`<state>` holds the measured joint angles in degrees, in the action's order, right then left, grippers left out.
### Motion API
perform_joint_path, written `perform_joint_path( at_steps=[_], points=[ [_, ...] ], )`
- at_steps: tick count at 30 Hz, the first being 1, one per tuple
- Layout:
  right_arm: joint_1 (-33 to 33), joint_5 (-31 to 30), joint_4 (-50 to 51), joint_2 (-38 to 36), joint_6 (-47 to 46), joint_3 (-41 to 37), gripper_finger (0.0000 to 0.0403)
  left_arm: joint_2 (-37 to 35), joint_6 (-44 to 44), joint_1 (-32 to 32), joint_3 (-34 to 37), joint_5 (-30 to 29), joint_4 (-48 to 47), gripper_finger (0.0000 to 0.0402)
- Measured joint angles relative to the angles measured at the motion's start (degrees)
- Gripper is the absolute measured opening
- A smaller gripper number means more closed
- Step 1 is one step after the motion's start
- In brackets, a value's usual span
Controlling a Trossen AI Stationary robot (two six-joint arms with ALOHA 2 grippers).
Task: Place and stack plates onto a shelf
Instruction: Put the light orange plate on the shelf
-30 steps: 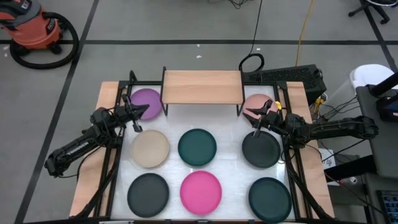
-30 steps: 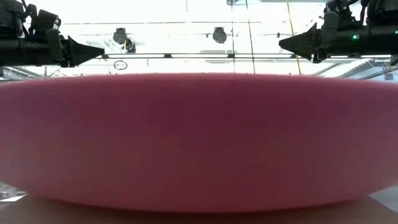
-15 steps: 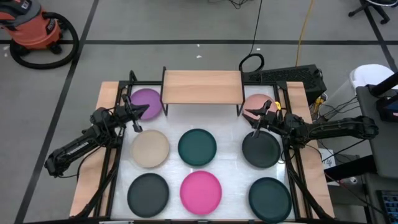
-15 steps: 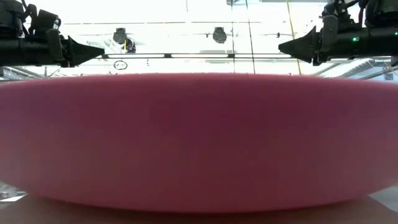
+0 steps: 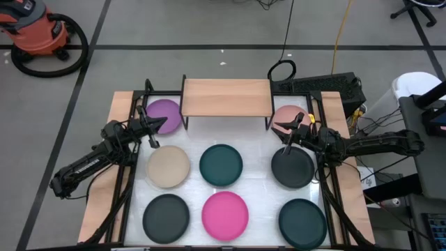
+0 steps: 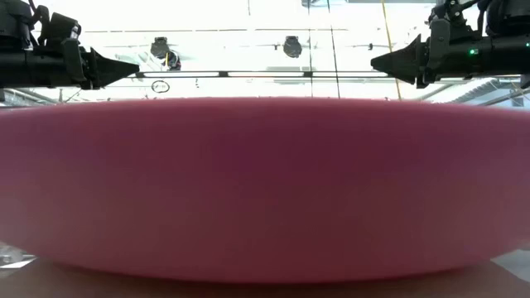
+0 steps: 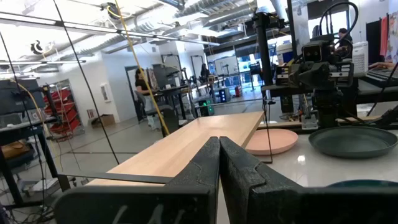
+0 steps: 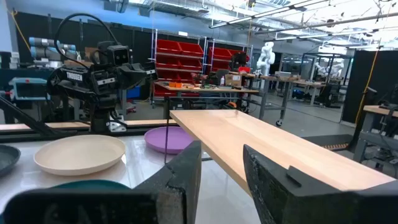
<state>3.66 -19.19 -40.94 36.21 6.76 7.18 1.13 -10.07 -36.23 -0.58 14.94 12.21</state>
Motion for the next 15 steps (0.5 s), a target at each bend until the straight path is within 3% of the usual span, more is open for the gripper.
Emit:
perform_joint_path(
  at_steps=[6,15],
  points=[
    [-0.30,3.68,0.74,-0.02,-0.11,1.95,0.0105,-0.02,0.00,0.00,-0.02,0.00,0.00,0.0017],
    [-4.98,2.45,20.72,1.73,-0.11,12.91,0.0105,-0.01,0.00,0.00,-0.01,0.00,0.00,0.0017]
  ],
)
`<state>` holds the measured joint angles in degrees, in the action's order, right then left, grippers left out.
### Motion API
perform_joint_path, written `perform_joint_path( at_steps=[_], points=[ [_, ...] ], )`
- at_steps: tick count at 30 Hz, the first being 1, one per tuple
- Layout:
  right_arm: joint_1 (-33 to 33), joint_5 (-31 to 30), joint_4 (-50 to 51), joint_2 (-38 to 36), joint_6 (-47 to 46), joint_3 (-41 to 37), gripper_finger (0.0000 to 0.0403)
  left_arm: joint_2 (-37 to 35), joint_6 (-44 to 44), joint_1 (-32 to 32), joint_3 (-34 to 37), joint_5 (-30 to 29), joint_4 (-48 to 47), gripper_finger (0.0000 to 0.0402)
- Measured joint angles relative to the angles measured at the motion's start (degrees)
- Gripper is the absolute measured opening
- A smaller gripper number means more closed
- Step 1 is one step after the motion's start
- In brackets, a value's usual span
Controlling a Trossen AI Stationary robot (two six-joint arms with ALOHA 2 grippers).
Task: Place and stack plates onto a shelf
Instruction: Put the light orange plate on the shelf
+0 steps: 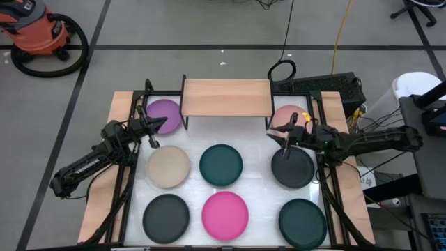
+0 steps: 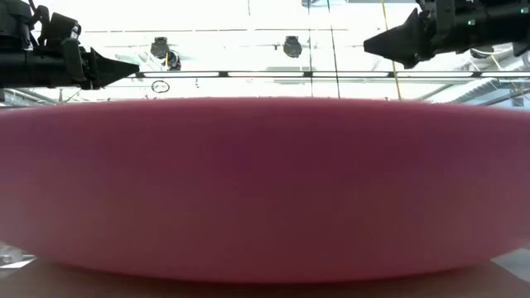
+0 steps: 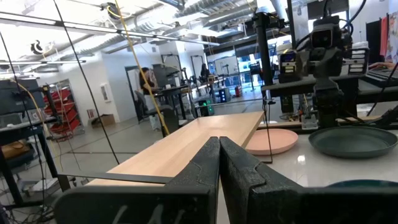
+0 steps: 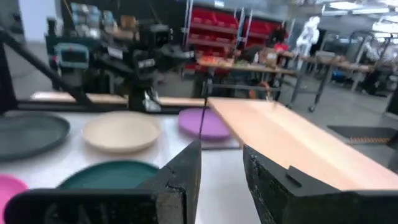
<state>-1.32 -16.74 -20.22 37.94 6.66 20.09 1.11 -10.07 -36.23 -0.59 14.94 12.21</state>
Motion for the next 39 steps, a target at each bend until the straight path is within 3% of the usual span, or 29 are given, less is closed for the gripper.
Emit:
perform_joint_path(
  at_steps=[12,16,21,26,31,39],
  points=[
    [-2.86,-13.49,10.99,4.98,-1.53,2.15,0.0105,0.00,0.00,0.00,-0.01,0.00,0.00,0.0017],
    [-2.84,-14.61,15.27,5.09,-5.26,2.38,0.0105,0.00,0.01,0.01,-0.01,0.00,0.00,0.0017],
    [-5.86,-11.81,18.02,6.21,-7.22,8.08,0.0105,-0.01,0.02,0.02,-0.01,0.00,0.02,0.0017],
    [-9.55,-17.35,26.18,11.37,-8.19,12.88,0.0105,-0.01,0.01,0.01,0.00,0.00,0.00,0.0017],
    [-8.60,-20.61,42.04,15.86,-18.79,15.49,0.0105,0.00,0.01,0.01,-0.01,0.00,0.00,0.0017],
    [-3.85,-16.01,58.18,20.75,-37.93,15.77,0.0105,0.01,0.00,0.02,-0.01,0.00,0.00,0.0017]
  ],
)
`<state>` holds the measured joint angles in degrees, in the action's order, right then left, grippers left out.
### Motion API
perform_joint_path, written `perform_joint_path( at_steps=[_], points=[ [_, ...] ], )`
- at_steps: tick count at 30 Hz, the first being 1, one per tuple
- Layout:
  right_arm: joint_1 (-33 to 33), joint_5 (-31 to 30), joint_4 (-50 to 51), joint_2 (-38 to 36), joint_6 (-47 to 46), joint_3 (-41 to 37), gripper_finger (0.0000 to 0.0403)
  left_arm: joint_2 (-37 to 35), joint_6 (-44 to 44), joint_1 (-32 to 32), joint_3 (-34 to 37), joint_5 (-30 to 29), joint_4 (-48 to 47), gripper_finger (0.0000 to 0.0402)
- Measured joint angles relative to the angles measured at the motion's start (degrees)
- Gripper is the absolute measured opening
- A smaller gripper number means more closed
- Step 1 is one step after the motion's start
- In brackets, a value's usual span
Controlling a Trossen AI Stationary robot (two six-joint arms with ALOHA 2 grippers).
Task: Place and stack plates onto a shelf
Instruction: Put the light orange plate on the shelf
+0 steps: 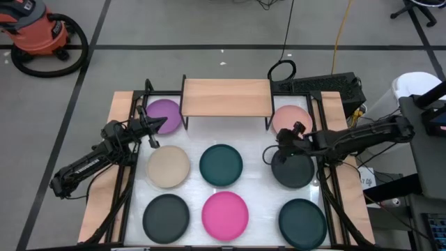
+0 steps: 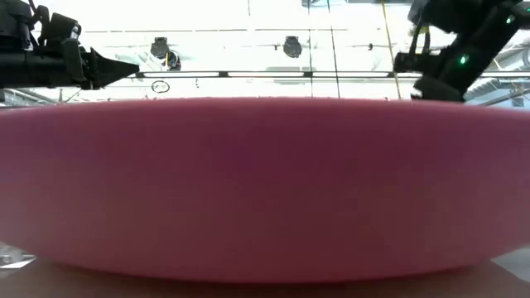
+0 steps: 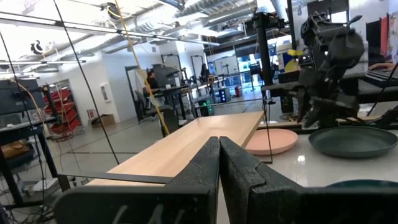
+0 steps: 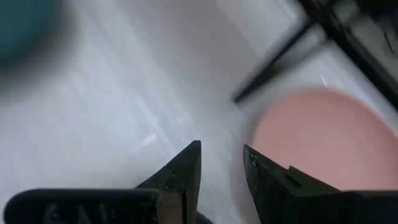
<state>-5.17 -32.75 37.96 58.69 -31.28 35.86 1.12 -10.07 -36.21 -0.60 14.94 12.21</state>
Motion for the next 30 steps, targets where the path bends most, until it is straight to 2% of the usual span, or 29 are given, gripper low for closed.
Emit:
perform_joint_path(
  at_steps=[5,11,22,26,30],
  points=[
    [3.05,0.01,1.50,4.34,-3.38,-0.68,0.0105,-0.02,0.02,-0.02,0.00,0.00,0.00,0.0017],
    [7.36,2.88,-3.75,8.39,-2.41,-4.10,0.0105,-0.01,0.00,-0.02,0.00,0.00,0.01,0.0017],
    [13.95,3.09,-11.86,11.20,-1.61,-9.62,0.0103,-0.02,0.00,-0.02,0.01,0.00,0.02,0.0017],
    [15.20,4.87,-13.50,11.18,-0.83,-11.37,0.0081,0.00,0.00,0.00,0.02,0.00,0.02,0.0017],
    [15.73,5.46,-14.48,11.16,-0.13,-11.63,0.0032,-0.01,0.00,-0.01,0.01,0.00,0.02,0.0017]
  ],
)
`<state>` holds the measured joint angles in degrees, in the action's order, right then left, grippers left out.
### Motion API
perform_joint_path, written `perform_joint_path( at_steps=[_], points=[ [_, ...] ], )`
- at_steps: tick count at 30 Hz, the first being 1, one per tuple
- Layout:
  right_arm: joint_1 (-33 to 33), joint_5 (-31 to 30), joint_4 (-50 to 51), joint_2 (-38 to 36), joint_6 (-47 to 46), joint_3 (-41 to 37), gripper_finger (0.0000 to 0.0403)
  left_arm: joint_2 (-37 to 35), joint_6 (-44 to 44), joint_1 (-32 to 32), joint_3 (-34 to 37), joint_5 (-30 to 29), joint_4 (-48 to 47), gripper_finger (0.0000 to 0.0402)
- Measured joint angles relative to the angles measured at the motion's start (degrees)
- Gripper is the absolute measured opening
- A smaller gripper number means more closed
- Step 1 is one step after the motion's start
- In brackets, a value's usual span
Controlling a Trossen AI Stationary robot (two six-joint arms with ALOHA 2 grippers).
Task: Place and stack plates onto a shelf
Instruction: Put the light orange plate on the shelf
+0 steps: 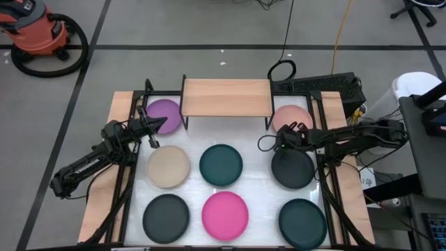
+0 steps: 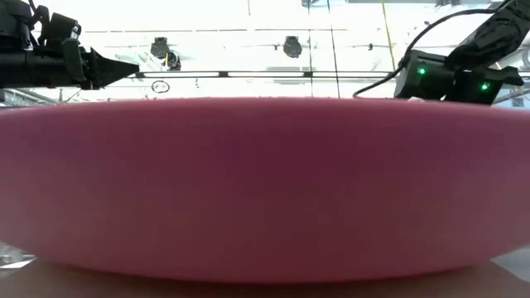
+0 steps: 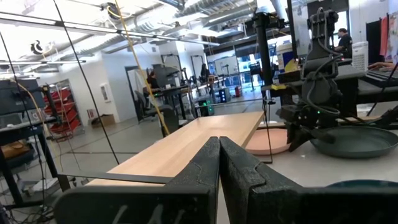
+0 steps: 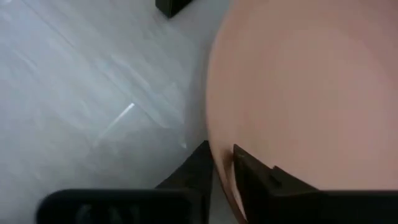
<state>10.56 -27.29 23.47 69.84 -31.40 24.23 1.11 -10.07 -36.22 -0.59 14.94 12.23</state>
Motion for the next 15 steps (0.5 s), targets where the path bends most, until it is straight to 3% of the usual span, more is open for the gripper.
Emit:
perform_joint_path(
  at_steps=[2,9,15],
  points=[
    [0.03,-0.17,-1.51,-0.24,2.71,-0.06,0.0013,0.01,0.01,0.00,-0.01,0.00,-0.02,0.0017],
    [0.06,-0.18,-2.05,-4.36,6.95,2.80,0.0004,0.00,0.01,0.01,0.01,0.00,-0.01,0.0017],
    [0.01,-7.82,0.61,-11.71,3.65,5.39,0.0002,0.01,0.01,0.00,-0.01,0.00,-0.02,0.0017]
  ],
)
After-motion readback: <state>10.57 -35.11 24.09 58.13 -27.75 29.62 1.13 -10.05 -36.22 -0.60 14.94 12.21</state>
